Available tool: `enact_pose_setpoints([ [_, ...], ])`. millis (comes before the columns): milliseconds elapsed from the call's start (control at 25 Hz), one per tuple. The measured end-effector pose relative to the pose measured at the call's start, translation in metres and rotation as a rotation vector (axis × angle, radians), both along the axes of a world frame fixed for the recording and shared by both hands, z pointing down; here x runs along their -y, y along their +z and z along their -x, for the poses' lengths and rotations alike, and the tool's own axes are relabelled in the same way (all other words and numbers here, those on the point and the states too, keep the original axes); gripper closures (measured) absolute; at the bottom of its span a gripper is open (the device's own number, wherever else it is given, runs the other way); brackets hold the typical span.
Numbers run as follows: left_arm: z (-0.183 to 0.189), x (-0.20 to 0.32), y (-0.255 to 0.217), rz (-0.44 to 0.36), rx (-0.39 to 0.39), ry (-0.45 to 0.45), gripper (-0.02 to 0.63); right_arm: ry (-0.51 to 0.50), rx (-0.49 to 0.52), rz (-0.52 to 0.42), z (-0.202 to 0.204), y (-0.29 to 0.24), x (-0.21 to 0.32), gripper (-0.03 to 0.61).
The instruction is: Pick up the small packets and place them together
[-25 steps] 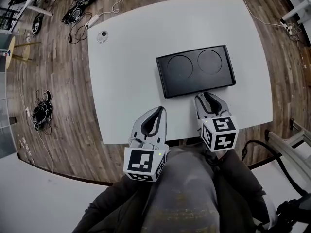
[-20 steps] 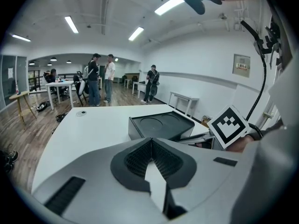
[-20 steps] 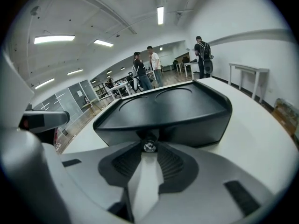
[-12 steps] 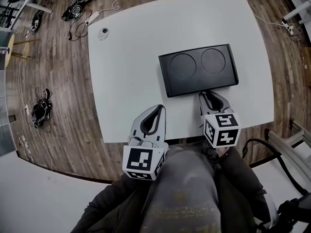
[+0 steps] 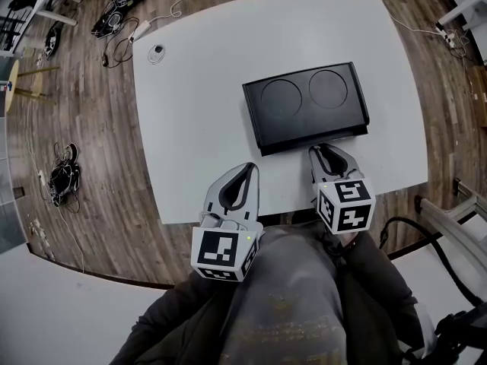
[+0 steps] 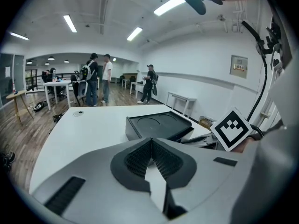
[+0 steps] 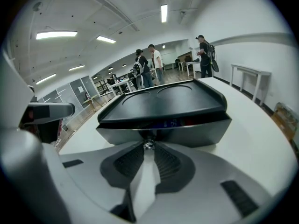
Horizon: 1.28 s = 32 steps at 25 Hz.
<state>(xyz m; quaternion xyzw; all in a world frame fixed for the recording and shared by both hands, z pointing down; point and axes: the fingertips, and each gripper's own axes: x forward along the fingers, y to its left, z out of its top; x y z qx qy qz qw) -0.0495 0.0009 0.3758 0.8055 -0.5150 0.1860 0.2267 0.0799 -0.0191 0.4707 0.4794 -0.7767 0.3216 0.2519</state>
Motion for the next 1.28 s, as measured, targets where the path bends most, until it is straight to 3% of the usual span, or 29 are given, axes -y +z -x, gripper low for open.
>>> enact_pose_setpoints([
  [1280, -0.024, -0.045, 0.0, -0.008, -0.01, 0.115, 0.608, 0.032, -0.013, -0.019, -0.011, 0.0, -0.083, 0.503],
])
